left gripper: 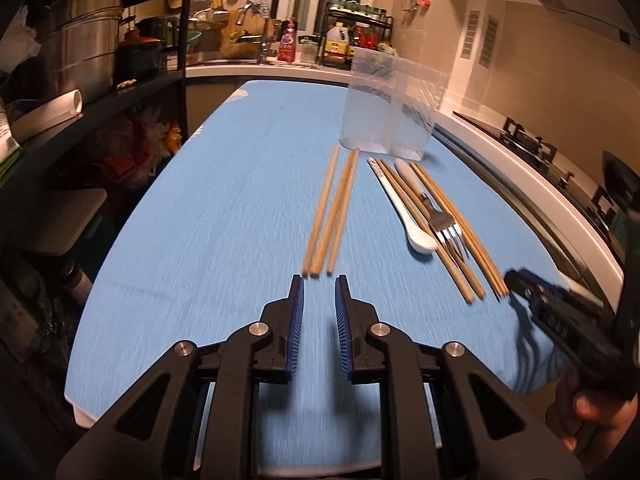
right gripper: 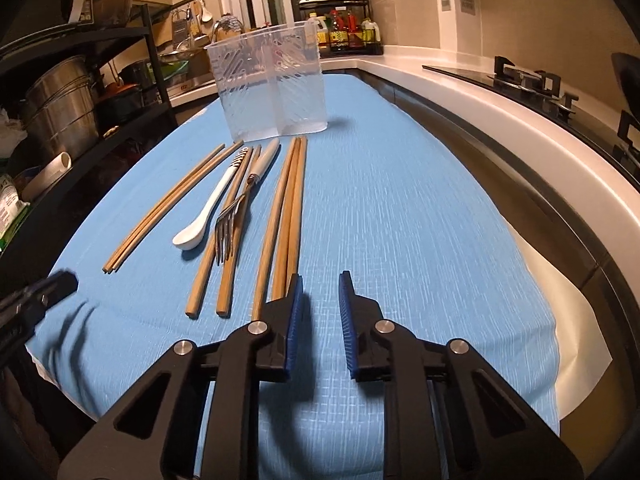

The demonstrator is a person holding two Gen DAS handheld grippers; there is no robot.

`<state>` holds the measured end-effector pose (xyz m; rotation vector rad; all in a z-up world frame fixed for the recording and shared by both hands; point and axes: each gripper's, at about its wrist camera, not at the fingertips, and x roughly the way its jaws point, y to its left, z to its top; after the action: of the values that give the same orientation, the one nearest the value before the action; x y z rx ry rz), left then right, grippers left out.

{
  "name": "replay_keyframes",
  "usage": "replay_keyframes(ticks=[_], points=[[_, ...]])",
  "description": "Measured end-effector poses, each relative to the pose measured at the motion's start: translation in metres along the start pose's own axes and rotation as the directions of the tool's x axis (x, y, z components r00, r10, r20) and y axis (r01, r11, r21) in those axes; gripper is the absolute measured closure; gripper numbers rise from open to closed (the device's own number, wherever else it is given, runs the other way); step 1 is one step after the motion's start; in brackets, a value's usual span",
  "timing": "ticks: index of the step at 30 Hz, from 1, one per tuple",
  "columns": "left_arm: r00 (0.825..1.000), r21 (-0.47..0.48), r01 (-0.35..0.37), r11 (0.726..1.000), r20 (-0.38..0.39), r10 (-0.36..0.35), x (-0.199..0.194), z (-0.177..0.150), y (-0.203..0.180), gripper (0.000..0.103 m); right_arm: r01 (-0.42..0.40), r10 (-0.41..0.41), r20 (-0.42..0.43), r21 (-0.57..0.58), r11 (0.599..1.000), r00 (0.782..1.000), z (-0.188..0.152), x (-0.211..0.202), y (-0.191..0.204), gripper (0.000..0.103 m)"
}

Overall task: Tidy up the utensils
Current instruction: 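Close the left tool on one chopstick while the right tool grasps another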

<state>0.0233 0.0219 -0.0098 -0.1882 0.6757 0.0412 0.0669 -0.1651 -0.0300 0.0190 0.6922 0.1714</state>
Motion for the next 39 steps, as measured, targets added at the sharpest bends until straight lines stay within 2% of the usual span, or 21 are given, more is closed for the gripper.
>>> replay_keyframes(ticks=[5, 9, 13, 16, 23, 27, 31, 35, 37, 39], points=[[1.0, -0.071, -0.021, 0.997, -0.007, 0.02, 0.024, 0.017, 0.014, 0.087, -0.007, 0.008, 0.007, -0.045, 0.999, 1.0, -0.001, 0.002, 0.007, 0.084], [1.0, -0.069, -0.015, 0.998, -0.012, 0.014, 0.036, 0.018, 0.012, 0.089, -0.008, 0.009, 0.008, -0.069, 0.998, 1.0, -0.003, 0.001, 0.009, 0.084], [0.999, -0.062, -0.006, 0.998, -0.038, 0.003, 0.045, 0.014, 0.012, 0.091, -0.013, 0.014, 0.008, -0.078, 0.997, 1.0, -0.003, 0.0, 0.009, 0.095], [1.0, -0.033, -0.014, 0.999, -0.027, 0.013, 0.046, 0.011, 0.007, 0.092, -0.015, 0.015, 0.006, -0.088, 0.996, 1.0, -0.004, -0.001, 0.011, 0.098], [1.0, -0.016, -0.02, 1.0, -0.015, 0.02, 0.04, 0.006, 0.006, 0.093, -0.069, 0.07, 0.013, -0.041, 0.997, 0.997, 0.002, -0.005, 0.011, 0.093], [1.0, -0.018, -0.017, 1.0, -0.013, 0.017, 0.039, 0.005, 0.008, 0.093, -0.078, 0.077, -0.022, -0.036, 0.996, 0.997, 0.004, 0.005, 0.015, 0.092], [1.0, -0.022, -0.013, 1.0, -0.013, 0.013, 0.038, 0.005, 0.008, 0.093, -0.056, 0.054, -0.034, -0.075, 0.996, 0.998, 0.004, 0.007, 0.023, 0.088], [1.0, -0.013, -0.021, 1.0, -0.006, 0.021, 0.04, 0.004, 0.007, 0.093, -0.02, 0.016, -0.033, -0.123, 0.992, 0.999, 0.003, 0.006, 0.029, 0.089], [1.0, 0.01, -0.03, 0.999, 0.001, 0.03, 0.04, 0.004, 0.003, 0.093, -0.004, 0.001, -0.031, -0.118, 0.993, 1.0, 0.002, 0.005, 0.027, 0.096], [0.999, 0.03, -0.038, 0.999, 0.009, 0.038, 0.039, 0.002, 0.0, 0.093, 0.008, -0.011, -0.026, -0.103, 0.995, 1.0, 0.0, 0.002, 0.022, 0.098]])
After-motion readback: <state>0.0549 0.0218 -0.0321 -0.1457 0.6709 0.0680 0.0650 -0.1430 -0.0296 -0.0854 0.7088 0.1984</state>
